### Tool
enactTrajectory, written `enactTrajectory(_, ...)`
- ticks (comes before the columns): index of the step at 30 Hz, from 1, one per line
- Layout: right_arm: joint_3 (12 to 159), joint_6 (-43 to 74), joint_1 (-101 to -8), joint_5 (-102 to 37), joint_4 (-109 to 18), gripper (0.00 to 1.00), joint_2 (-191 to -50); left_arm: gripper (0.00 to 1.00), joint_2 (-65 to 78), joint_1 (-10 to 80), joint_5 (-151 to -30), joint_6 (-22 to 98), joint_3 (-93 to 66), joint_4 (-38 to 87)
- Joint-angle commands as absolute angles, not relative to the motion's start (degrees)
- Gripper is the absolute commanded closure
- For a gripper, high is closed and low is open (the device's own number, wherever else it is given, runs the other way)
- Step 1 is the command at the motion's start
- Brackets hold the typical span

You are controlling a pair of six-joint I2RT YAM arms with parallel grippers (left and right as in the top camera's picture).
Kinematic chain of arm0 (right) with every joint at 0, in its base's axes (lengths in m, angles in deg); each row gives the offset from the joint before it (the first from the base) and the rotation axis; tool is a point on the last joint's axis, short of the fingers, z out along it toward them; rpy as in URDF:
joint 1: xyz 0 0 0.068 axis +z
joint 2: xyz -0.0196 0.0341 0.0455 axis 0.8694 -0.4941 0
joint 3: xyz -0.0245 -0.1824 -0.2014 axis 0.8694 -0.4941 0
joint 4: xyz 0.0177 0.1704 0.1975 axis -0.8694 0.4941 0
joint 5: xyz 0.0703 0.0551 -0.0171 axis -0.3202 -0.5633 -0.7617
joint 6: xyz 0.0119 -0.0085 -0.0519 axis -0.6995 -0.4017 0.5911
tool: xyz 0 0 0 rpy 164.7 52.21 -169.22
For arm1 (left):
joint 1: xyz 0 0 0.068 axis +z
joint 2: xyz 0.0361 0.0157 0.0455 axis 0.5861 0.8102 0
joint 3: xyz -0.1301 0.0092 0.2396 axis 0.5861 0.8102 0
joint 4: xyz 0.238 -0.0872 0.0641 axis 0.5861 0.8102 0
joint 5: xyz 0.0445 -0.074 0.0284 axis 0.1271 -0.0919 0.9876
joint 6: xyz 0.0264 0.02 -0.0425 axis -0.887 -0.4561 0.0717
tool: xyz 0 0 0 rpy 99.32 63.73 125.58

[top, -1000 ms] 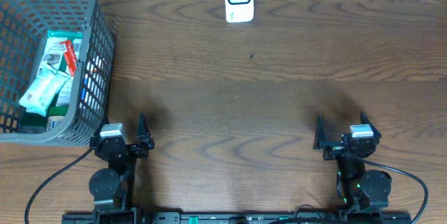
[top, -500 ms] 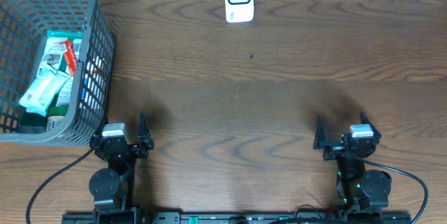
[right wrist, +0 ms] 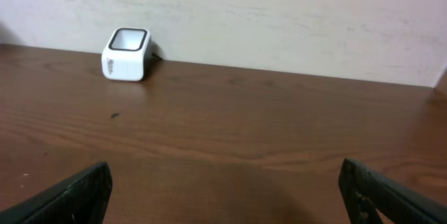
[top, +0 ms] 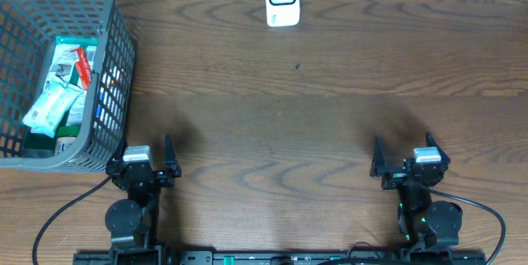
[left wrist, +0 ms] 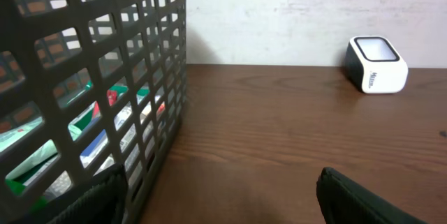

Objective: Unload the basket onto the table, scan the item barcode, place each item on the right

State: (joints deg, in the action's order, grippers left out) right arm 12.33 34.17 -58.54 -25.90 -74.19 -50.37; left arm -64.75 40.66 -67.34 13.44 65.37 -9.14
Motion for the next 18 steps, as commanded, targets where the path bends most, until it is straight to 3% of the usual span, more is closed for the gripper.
enactTrajectory(1,12.3,34.7,-59.3,-25.7,-74.0,0.01,-50.4,0.16,-64.9,40.9,-69.9,15.7,65.4,-8.3)
enactTrajectory(18,12.3,34.7,-59.3,-25.7,-74.0,0.01,-50.4,0.16,-61.7,40.9,-69.9,19.6,44.4,7.7)
